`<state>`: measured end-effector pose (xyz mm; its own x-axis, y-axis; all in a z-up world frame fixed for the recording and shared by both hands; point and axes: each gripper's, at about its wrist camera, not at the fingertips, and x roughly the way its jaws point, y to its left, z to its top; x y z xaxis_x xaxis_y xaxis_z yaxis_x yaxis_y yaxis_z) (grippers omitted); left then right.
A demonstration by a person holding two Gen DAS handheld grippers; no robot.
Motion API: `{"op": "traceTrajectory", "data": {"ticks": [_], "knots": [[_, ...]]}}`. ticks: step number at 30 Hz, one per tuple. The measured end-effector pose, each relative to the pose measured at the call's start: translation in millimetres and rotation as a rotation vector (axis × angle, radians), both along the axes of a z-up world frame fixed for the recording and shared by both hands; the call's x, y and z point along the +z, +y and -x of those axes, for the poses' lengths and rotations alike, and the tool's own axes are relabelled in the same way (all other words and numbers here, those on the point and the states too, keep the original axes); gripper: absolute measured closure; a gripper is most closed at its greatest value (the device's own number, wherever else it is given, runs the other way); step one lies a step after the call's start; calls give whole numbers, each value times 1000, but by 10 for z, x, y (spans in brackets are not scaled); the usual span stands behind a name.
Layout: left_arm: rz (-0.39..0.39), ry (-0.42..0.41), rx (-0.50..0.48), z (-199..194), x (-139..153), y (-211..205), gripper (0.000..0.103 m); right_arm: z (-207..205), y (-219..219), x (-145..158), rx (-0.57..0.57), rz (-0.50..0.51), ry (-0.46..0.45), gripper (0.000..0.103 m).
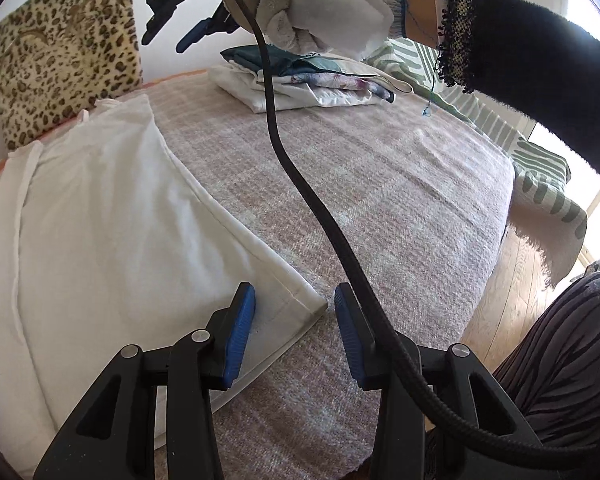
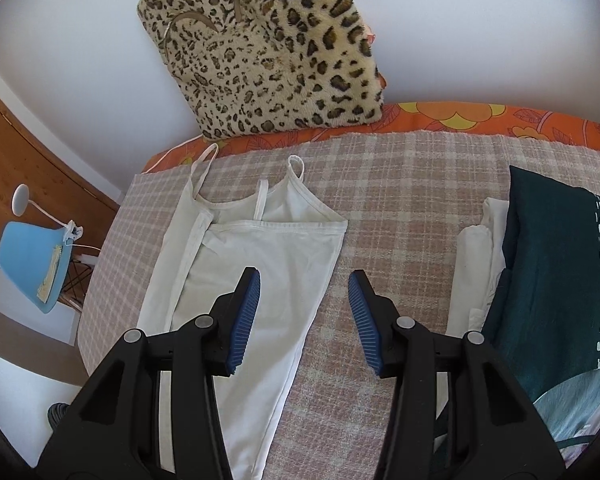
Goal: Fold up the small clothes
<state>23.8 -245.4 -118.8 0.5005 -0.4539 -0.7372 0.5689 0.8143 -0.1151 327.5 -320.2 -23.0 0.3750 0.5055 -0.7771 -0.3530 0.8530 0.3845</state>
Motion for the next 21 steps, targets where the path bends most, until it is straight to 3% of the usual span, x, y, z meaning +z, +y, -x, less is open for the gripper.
{"op": "traceTrajectory", "data": {"ticks": [4,10,15,16,18,21], "knots": [[25,-9,44,-31,-9,60,93,-192,144,-256,-42,15,40,54],[161,40,91,-87,-5,250,97,-424,316,-598,-82,45,70,54],[222,50,130,-83,14,388,97,-537,447,-763,-87,87,75,56],[238,57,138,-84,14,418,97,-546,469,-772,-86,91,68,58],[266,62,161,-74,23,483,97,-567,517,-784,-86,116,60,78],[288,65,179,-55,33,558,97,-574,584,-751,-94,142,49,93]]}}
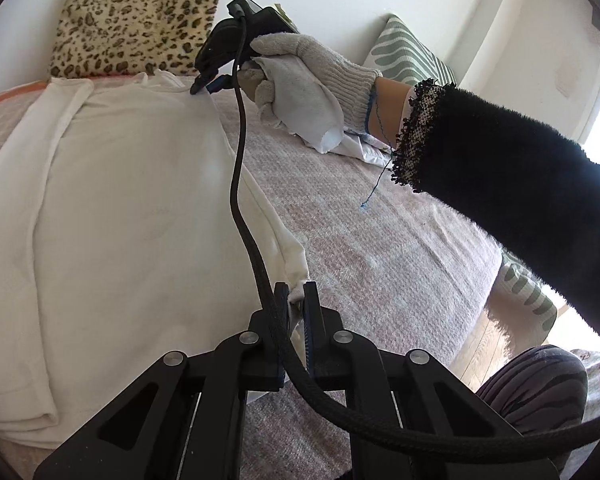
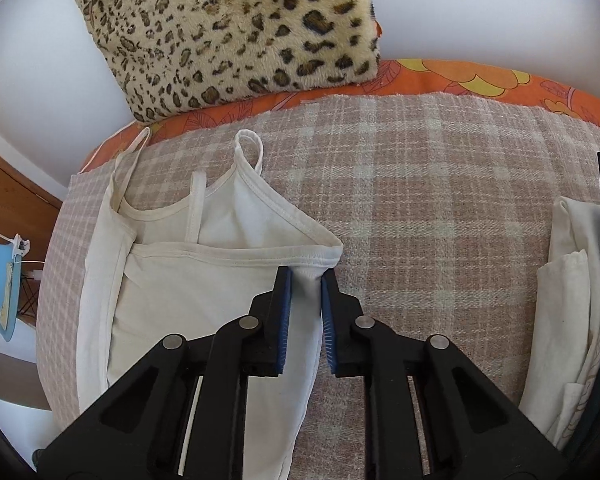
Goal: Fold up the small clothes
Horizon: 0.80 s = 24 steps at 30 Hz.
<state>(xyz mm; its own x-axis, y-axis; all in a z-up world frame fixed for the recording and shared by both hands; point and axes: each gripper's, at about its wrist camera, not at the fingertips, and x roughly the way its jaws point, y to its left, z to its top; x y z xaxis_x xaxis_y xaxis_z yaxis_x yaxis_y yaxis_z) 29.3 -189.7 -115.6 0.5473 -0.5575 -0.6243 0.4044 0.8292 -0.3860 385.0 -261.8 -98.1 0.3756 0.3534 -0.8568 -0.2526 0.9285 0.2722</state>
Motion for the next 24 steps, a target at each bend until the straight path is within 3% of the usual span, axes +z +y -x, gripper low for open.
{"op": "traceTrajectory", "data": {"ticks": [13,24], "knots": [[47,-16,101,132,75,369,98,116,580,477,50,126,-103,96],[67,-18,194,266,74,744,98,195,1273,531,102,214,-128,97]]}}
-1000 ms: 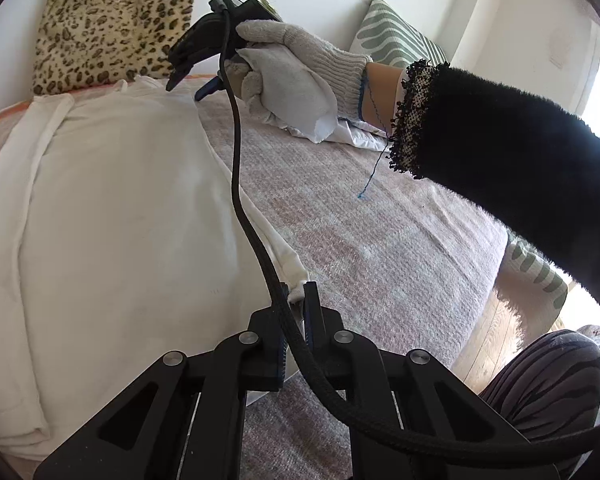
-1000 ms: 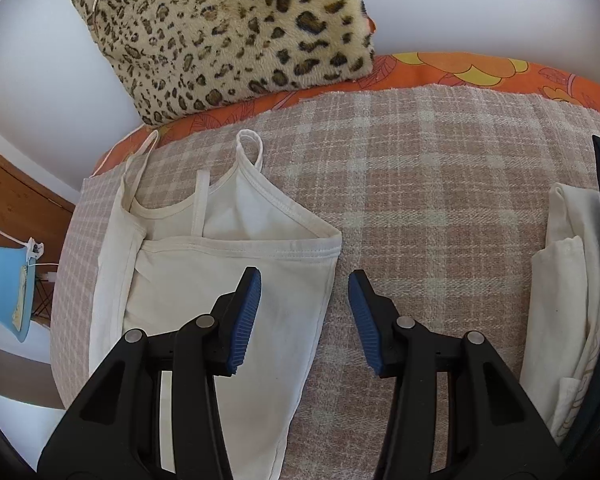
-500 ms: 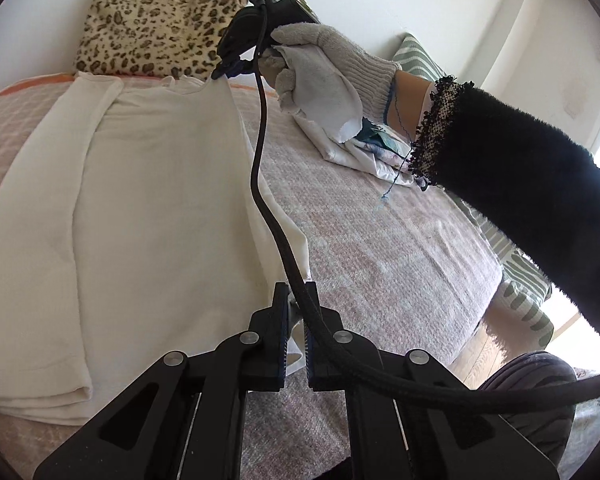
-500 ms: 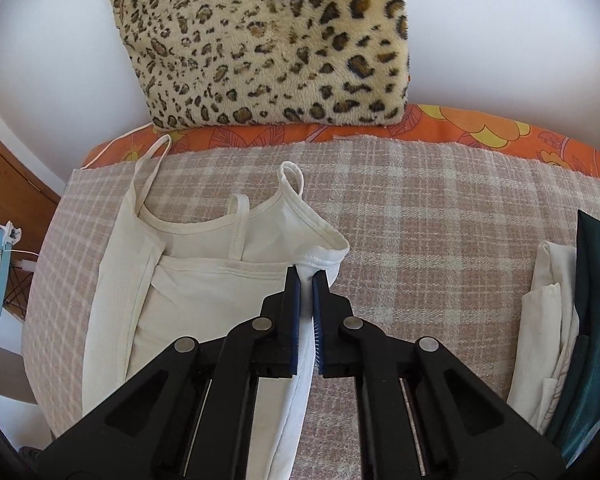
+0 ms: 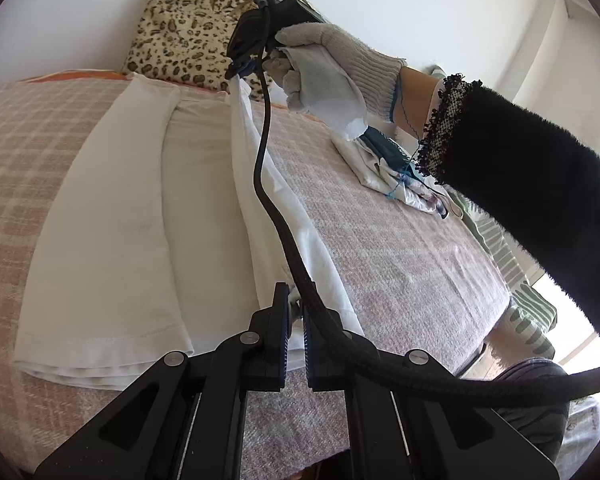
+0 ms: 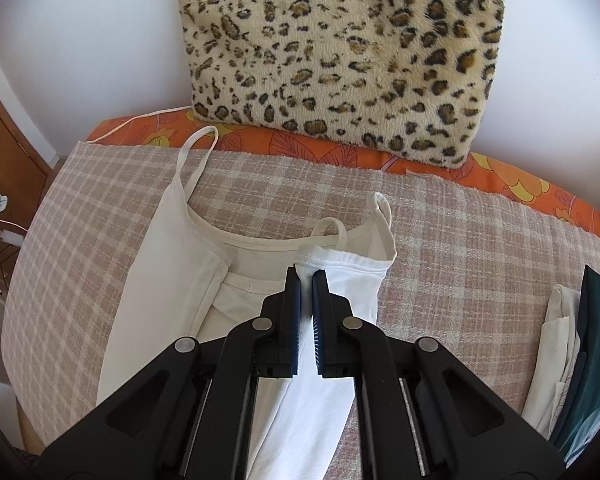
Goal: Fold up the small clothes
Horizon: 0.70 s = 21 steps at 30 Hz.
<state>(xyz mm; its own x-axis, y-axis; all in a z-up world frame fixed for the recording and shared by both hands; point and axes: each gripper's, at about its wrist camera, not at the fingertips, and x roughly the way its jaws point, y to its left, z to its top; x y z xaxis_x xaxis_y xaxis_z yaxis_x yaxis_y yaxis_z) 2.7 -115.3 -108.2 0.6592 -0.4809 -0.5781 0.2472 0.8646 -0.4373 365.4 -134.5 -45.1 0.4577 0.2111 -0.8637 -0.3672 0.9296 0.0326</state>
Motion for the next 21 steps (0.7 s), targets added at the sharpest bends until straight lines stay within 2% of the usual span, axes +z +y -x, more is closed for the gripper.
{"op": "traceTrajectory", "data": {"ticks": [11,20,21], "knots": [[-1,17,71,28,-87,312,98,20,523,-296,35,72,11,97],[3,51,34,15,-170,313,98,37,771,-469,82,122,21,96],[-3,46,31,24,-158,303,98,37,778,-475,82,129,22,91]]}}
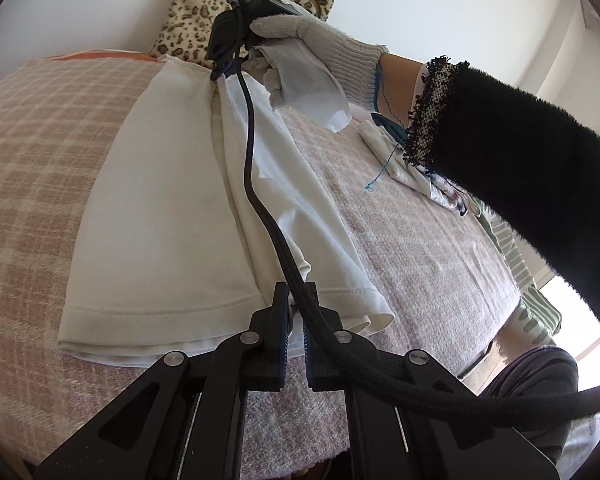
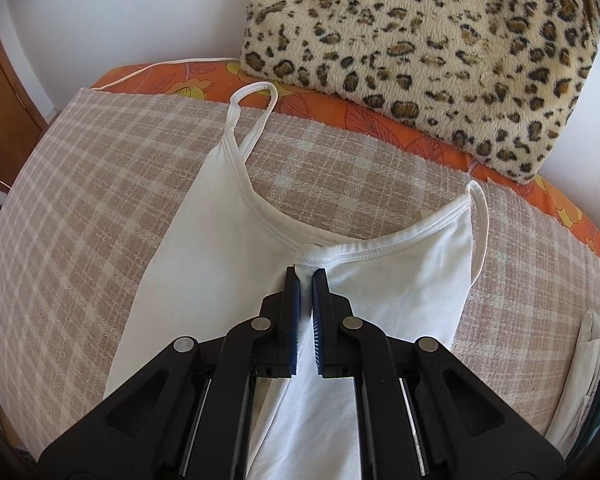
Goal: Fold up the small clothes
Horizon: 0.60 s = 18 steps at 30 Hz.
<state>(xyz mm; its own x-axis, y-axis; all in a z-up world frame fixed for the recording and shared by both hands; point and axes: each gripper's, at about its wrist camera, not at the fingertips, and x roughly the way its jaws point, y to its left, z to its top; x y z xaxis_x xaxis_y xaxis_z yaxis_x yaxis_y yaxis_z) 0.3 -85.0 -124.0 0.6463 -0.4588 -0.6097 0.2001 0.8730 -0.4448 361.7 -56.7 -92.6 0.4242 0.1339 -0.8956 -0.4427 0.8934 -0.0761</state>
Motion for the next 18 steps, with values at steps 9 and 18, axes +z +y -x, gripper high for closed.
{"op": "traceTrajectory", "data": {"ticks": [9,18], "knots": [[-80,-18,-25,113,143,-40,59,329,-661,606,-55,-245,-35,55],[-193,13,-75,393,202,120,50,1337,-1756,1005,-127,-470,-35,55]]}}
